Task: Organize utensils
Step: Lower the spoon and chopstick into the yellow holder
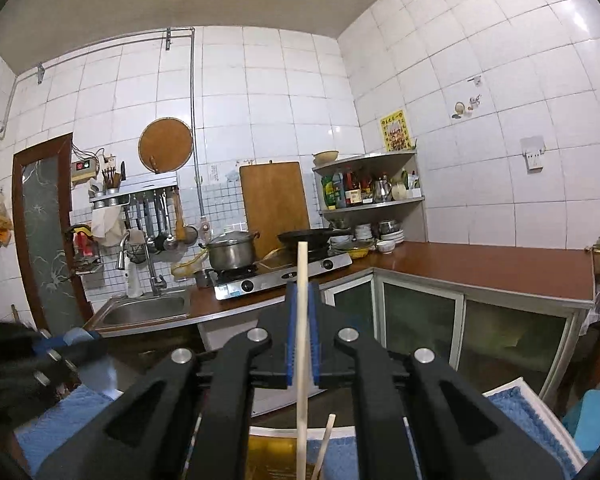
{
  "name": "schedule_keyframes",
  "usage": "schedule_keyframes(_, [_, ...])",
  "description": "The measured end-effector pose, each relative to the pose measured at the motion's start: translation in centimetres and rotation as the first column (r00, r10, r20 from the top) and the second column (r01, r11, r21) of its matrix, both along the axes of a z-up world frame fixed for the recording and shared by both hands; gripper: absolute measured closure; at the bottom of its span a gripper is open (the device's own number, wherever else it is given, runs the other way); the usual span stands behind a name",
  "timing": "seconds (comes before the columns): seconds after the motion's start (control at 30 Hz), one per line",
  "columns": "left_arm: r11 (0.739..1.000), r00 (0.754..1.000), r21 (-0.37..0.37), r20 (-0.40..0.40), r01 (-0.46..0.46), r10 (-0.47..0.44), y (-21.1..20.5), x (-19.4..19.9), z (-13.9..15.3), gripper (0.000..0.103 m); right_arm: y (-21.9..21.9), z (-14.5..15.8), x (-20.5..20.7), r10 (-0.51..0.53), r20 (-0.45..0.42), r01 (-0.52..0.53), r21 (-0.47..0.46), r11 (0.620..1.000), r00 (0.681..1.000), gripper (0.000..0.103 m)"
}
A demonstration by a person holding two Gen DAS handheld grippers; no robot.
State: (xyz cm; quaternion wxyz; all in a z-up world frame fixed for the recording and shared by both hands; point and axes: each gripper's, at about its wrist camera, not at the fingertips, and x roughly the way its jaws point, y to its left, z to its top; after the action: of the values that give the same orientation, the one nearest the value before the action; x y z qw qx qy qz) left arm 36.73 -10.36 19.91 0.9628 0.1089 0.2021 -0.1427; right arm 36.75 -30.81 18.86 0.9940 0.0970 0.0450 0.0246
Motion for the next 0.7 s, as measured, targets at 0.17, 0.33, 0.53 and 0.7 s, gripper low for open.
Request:
schedule_keyframes(0.17, [0.999, 0.999, 0.046, -0.044, -0.013, 0.015, -0.6, 2.3, -5.2, 0.098, -0.3, -3.6, 0.8, 0.019, -0.03, -0.018, 0.034, 0.999, 0.999, 0.097])
schedule_keyframes(0.33, [0.999, 0.996, 0.036, -0.083, -0.01, 0.012, -0.3, 3.5, -8.8, 0.098, -0.1, -6.8, 1.4, 0.041, -0.089, -0.04, 0.014, 0.999, 0.995, 0.097])
schedule_keyframes(0.53, [1.0, 0.993, -0.023, -0.115, -0.017, 0.014, 0.5, 3.5, -12.2, 0.098, 0.4, -10.6, 1.1, 0.058, -0.149, -0.06, -0.008, 0.998, 0.987, 0.097])
schedule_keyframes(0.7, [0.999, 0.992, -0.036, -0.119, -0.034, 0.03, 0.7, 3.2, -14.1, 0.097, 1.1, -12.7, 0.7, 0.052, -0.174, -0.06, -0.039, 0.997, 0.983, 0.097])
